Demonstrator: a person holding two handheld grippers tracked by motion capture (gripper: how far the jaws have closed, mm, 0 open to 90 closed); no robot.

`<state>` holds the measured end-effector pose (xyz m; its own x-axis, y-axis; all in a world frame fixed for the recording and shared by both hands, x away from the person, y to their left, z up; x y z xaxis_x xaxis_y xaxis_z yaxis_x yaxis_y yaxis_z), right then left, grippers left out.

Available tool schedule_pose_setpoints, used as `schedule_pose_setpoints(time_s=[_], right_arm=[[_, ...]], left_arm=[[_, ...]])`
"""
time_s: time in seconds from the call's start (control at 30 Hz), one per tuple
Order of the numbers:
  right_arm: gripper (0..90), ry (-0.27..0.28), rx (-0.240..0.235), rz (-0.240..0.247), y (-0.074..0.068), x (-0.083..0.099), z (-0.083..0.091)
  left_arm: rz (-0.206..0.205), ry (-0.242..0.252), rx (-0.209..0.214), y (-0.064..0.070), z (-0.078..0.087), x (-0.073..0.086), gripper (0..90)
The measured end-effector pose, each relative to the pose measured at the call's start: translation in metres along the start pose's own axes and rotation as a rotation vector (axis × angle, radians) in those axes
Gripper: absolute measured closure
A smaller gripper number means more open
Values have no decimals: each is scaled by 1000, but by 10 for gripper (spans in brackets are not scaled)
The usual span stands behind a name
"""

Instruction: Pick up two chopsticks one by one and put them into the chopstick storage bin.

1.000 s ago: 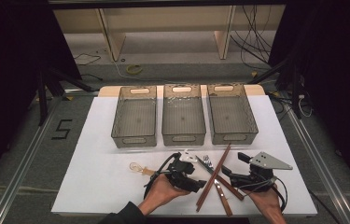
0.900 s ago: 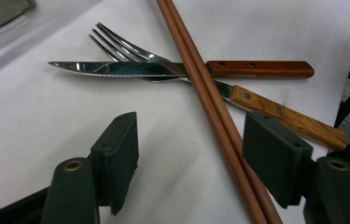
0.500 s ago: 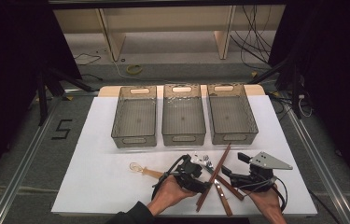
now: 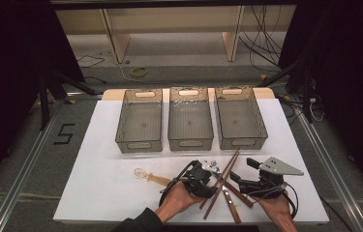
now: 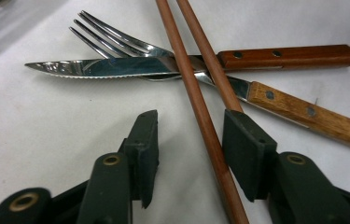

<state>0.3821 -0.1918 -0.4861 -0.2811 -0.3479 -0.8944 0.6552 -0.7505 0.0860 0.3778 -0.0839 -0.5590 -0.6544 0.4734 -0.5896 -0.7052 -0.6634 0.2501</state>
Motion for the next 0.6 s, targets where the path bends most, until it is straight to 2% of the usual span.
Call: schedule_pose_setpoints(time_s=[0.07,0.23,0.3,0.6], right_arm=[[219,0,0,1,0,0,0],[222,-2,1,1,0,0,0],[223,-1,1,2,0,0,0],[225,1,1,4,0,0,1]], left_arm=[[-16,-4,-13,-1,0,0,583],[-13,-7,-17,-3,0,0,637],[-25,-9,-27,-4,1,0,665],[-16,-7,-30,-10,1,-1,777]])
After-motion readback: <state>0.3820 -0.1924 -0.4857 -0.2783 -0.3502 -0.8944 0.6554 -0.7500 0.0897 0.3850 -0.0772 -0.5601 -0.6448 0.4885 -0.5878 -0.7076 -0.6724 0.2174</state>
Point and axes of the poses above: each handheld gripper's, and its own axes: z roughly backward along the jaws, x roughly out of its underside, y roughly to its right, the point moved 10 cm from there along -z, roughly forward along the jaws, and after that the axes turned 10 degrees about z, right-handed, at the moved point
